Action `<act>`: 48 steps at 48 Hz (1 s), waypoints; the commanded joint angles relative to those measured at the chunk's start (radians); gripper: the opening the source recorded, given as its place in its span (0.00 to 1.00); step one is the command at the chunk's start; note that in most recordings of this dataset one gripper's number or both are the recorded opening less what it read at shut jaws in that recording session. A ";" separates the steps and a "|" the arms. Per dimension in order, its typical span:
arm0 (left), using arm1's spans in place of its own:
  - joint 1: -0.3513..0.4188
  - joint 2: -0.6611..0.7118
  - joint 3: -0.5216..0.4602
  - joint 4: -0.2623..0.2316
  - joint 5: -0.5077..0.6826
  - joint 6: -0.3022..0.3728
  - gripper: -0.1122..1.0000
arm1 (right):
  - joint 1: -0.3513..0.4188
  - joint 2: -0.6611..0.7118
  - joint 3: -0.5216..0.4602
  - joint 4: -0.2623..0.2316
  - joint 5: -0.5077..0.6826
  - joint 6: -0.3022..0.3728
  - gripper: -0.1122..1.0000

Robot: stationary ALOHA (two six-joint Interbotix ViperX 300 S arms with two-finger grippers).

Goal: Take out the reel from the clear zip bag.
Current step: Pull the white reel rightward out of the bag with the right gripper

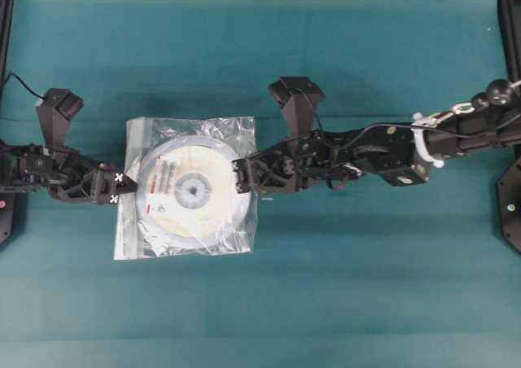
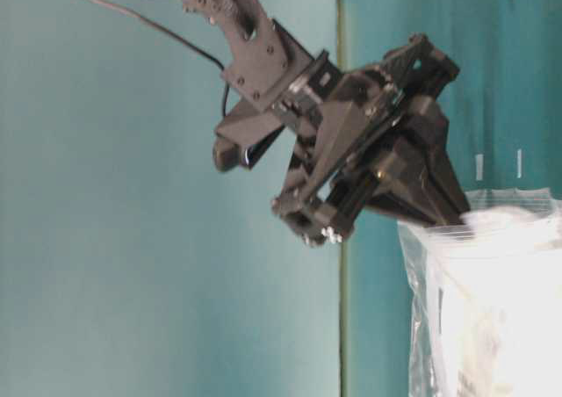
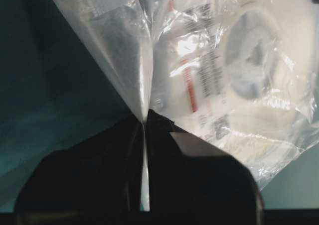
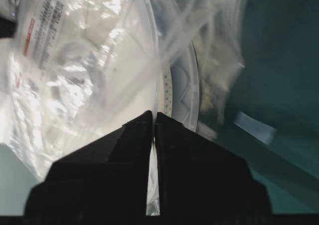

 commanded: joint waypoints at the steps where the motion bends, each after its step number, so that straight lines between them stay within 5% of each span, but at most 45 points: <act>1: 0.002 -0.002 -0.011 0.002 -0.003 0.000 0.11 | 0.003 -0.032 0.015 -0.002 -0.011 0.005 0.14; 48: 0.002 -0.002 -0.012 0.002 -0.003 0.000 0.11 | -0.003 -0.207 0.268 0.003 -0.086 0.009 0.14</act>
